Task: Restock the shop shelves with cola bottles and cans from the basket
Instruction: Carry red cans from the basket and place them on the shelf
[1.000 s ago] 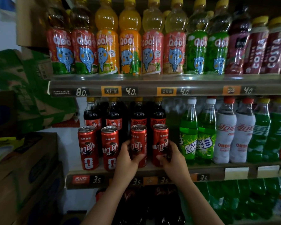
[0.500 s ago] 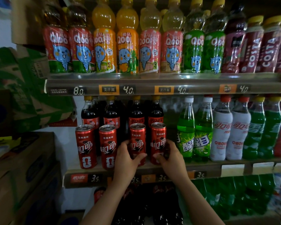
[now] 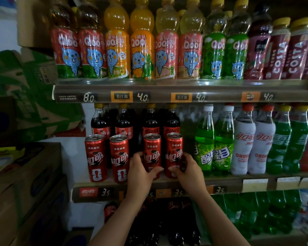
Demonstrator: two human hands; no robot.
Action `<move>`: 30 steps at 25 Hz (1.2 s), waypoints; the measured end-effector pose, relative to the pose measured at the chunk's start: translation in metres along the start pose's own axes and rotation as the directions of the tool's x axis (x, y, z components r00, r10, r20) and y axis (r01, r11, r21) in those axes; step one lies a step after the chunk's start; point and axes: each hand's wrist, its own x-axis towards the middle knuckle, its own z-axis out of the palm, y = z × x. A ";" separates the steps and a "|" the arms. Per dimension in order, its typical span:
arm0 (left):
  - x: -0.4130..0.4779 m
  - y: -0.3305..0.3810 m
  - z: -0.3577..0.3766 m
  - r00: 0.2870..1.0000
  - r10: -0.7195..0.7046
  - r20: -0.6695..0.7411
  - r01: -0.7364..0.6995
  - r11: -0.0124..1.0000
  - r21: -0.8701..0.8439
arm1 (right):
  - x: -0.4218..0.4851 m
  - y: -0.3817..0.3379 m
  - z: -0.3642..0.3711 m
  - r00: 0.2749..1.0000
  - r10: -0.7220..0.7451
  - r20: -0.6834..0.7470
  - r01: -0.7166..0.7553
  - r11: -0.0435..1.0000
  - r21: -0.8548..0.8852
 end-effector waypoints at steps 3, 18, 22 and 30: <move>-0.001 -0.001 0.002 1.000 0.001 -0.017 -0.001 1.000 0.026 | 0.001 0.001 0.000 1.000 0.004 0.005 -0.004 1.000 -0.001; -0.006 -0.001 0.002 0.999 0.035 -0.018 -0.034 0.998 0.053 | -0.001 0.002 0.000 1.000 0.003 0.030 -0.004 1.000 0.027; -0.017 0.001 0.000 0.993 0.114 -0.031 -0.113 0.993 0.041 | -0.005 -0.001 -0.001 0.999 -0.011 0.034 0.008 0.996 0.085; -0.040 -0.009 -0.001 0.949 0.280 -0.144 -0.265 0.958 0.111 | -0.024 -0.003 0.007 0.996 -0.054 -0.067 0.064 0.986 0.152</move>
